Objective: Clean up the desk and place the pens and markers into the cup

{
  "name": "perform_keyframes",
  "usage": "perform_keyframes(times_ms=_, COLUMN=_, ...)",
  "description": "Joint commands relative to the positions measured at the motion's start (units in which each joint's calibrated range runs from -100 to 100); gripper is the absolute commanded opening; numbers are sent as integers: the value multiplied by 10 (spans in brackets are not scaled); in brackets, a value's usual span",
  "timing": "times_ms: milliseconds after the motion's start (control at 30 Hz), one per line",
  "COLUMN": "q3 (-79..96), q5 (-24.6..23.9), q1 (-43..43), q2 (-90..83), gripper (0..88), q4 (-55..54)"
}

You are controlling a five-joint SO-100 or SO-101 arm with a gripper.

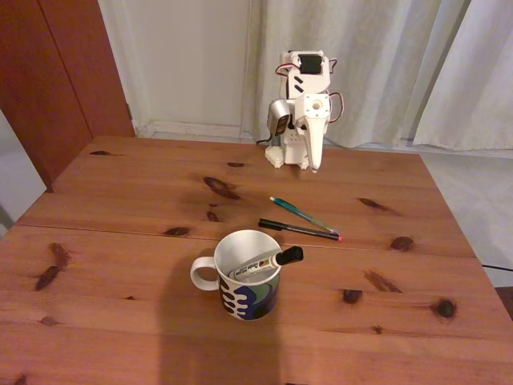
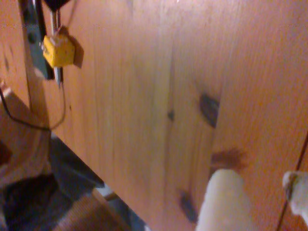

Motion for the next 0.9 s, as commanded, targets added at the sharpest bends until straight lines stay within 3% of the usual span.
perform_keyframes(times_ms=0, q3=-90, q5=-27, q1=-5, q2=61, gripper=89, q4=-13)
perform_keyframes(times_ms=267, q3=-202, q5=-53, q1=-5, q2=209, gripper=89, q4=-10)
perform_keyframes(times_ms=867, q3=-119, q5=-107, q1=-52, q2=322, gripper=88, q4=-10)
